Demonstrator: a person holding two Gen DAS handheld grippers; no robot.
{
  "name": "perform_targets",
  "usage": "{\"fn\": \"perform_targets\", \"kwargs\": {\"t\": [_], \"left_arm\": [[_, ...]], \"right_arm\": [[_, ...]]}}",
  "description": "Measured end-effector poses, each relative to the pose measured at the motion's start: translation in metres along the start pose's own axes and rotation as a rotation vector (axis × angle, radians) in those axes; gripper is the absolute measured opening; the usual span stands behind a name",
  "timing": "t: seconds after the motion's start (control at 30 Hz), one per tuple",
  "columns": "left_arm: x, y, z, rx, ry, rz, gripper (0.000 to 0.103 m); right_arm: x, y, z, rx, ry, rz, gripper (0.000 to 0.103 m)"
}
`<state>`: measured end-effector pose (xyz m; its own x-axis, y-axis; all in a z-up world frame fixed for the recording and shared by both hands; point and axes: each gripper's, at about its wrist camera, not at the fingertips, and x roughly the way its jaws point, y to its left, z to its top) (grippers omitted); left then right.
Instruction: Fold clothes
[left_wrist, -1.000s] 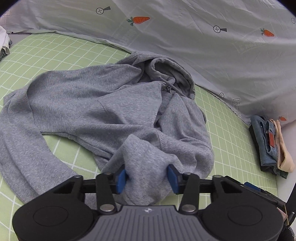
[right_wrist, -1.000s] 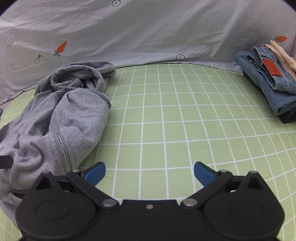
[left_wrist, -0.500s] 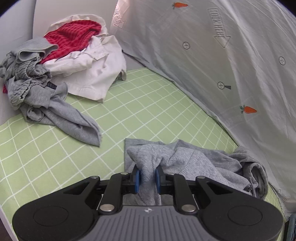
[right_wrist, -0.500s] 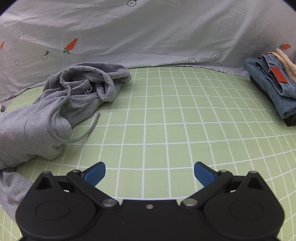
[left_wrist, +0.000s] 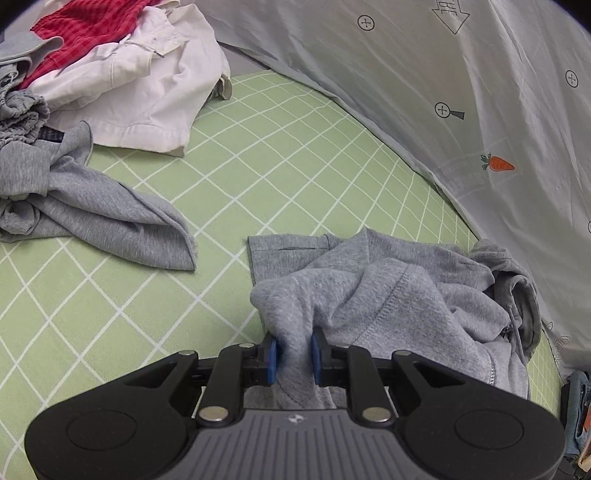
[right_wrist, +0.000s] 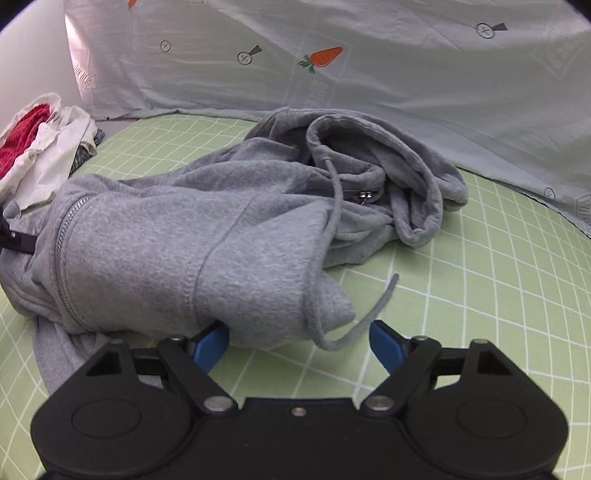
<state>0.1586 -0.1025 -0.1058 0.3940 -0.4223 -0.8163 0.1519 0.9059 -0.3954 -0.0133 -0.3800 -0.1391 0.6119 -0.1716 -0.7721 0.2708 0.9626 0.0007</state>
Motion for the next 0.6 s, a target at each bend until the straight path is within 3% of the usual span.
{"fn": "perform_targets", "kwargs": {"t": [0.03, 0.13, 0.27, 0.37, 0.43, 0.57, 0.6], "left_arm": [[0.003, -0.002, 0.005, 0.004, 0.004, -0.009, 0.019], [0.013, -0.007, 0.018, 0.017, 0.014, -0.036, 0.018], [0.029, -0.025, 0.048, 0.021, -0.003, -0.122, 0.018], [0.044, -0.047, 0.07, 0.043, -0.038, -0.17, 0.019], [0.06, -0.057, 0.077, 0.045, -0.035, -0.162, 0.019], [0.088, -0.059, 0.08, 0.015, -0.003, -0.114, 0.02], [0.088, -0.056, 0.079, 0.004, -0.001, -0.12, 0.021]], "right_arm": [[0.004, 0.0, 0.006, -0.007, -0.003, 0.021, 0.042], [-0.001, -0.015, 0.028, 0.073, -0.086, 0.073, 0.026], [0.001, -0.042, 0.073, 0.13, -0.187, 0.023, 0.019], [0.006, -0.061, 0.11, 0.209, -0.263, -0.057, 0.017], [0.013, -0.075, 0.129, 0.303, -0.302, -0.108, 0.018], [0.041, -0.084, 0.129, 0.331, -0.21, -0.137, 0.029], [0.04, -0.084, 0.122, 0.342, -0.212, -0.138, 0.037]]}}
